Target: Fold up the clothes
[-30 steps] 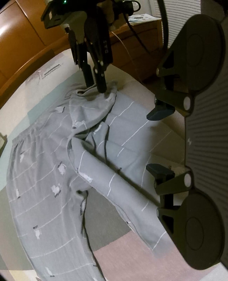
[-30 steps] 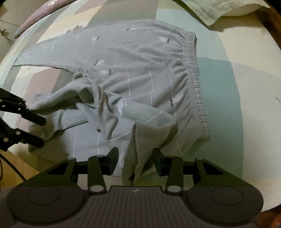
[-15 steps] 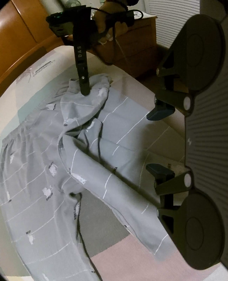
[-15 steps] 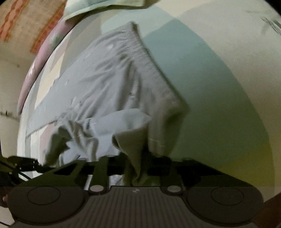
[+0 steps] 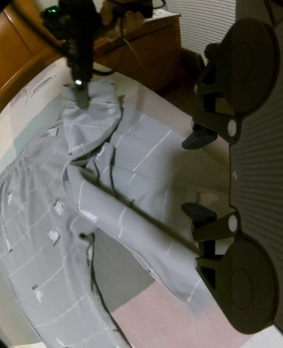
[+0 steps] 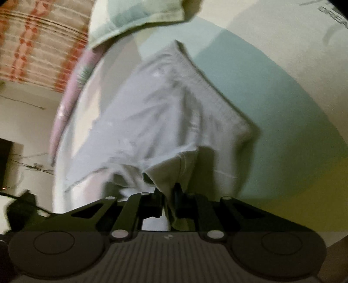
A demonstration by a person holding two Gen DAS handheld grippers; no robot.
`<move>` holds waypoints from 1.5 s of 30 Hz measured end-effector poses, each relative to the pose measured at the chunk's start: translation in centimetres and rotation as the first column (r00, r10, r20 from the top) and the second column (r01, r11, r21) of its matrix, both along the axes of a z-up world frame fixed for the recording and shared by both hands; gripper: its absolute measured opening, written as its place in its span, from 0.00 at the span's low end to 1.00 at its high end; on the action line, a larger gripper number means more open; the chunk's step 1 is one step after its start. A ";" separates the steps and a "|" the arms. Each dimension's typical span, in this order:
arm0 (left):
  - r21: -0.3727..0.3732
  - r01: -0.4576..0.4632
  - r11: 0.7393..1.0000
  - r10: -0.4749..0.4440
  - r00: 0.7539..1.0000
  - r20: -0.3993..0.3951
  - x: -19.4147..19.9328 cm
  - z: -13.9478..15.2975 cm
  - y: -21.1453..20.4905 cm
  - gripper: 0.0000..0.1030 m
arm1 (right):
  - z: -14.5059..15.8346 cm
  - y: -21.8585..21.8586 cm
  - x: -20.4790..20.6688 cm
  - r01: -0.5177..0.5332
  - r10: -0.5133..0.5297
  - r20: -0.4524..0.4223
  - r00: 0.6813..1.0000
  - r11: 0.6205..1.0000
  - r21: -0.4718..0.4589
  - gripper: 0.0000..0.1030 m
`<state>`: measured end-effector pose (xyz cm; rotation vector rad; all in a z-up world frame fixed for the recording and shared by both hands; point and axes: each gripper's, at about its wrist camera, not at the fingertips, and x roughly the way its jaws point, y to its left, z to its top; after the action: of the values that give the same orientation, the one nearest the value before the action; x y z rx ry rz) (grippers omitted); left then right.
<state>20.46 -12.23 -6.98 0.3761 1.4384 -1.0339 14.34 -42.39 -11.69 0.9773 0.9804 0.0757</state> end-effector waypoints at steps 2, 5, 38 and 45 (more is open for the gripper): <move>0.003 0.007 1.000 -0.007 1.000 0.000 -0.1 0.2 0.9 0.52 | 1.1 0.8 0.3 0.006 -0.007 0.026 1.000 0.999 0.036 0.11; -0.006 0.010 1.000 -0.010 1.000 0.006 -0.3 0.9 2.8 0.52 | 2.7 2.8 1.0 -0.003 -0.001 0.050 0.999 0.997 0.076 0.11; 0.026 0.136 0.990 -0.138 0.967 0.216 -0.4 4.4 28.7 0.52 | 4.4 35.8 6.7 -0.248 0.241 0.055 0.969 0.947 0.203 0.11; 0.038 0.188 0.981 -0.191 0.949 0.251 0.3 5.0 32.1 0.52 | 4.7 40.5 8.2 -0.275 0.269 0.054 0.962 0.942 0.195 0.11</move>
<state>20.73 19.89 -1.96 0.6443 1.1960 -1.0867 22.49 -1.89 -7.02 1.0157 1.0935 0.4254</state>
